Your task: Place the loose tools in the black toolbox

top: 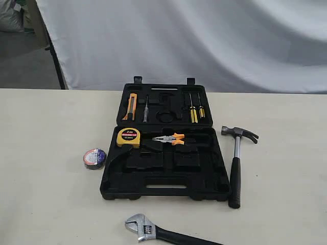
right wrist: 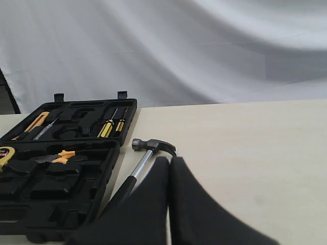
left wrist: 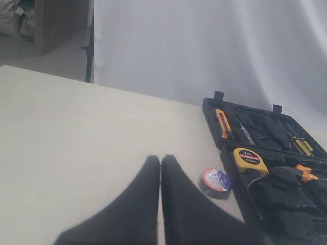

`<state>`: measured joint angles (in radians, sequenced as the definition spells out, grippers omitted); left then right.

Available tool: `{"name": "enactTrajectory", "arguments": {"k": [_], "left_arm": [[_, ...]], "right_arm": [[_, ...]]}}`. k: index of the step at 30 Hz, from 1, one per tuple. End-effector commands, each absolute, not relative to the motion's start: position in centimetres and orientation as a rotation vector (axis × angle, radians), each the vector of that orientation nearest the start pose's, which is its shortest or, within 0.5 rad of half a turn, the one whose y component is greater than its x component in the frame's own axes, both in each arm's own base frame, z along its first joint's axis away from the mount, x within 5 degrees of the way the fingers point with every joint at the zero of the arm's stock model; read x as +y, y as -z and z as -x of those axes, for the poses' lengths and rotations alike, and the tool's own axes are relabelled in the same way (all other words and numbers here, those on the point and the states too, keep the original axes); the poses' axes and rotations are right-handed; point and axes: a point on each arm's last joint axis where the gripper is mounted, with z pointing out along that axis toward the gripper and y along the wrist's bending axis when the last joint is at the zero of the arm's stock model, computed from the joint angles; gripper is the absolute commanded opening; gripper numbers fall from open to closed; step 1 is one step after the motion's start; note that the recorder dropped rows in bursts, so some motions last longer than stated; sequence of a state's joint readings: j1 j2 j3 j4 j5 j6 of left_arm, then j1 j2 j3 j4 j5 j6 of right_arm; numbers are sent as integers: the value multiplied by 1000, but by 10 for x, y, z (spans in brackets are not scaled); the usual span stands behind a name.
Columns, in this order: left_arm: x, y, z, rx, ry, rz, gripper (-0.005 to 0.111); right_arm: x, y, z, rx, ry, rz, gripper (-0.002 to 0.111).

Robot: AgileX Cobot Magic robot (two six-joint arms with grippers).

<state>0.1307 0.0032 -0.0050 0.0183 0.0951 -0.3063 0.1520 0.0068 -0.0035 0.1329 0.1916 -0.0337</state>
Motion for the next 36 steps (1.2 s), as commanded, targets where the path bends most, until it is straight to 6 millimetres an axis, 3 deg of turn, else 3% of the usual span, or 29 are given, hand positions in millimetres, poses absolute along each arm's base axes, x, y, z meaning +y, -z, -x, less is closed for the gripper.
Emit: {"name": "enactTrajectory", "arguments": {"k": [1, 7, 18, 24, 36], "left_arm": [[9, -208, -55, 1526, 103, 346, 1], [9, -208, -55, 1526, 103, 346, 1], [9, -208, -55, 1526, 103, 346, 1], [9, -208, -55, 1526, 103, 346, 1], [9, -208, -55, 1526, 103, 346, 1]], "right_arm": [[11, -197, -55, 1661, -207, 70, 0], [9, -213, -55, 1487, -215, 34, 0], [4, -243, -48, 1139, -577, -251, 0], [7, -244, -47, 1135, -479, -141, 0], [8, -240, -49, 1180, -450, -114, 0]]}}
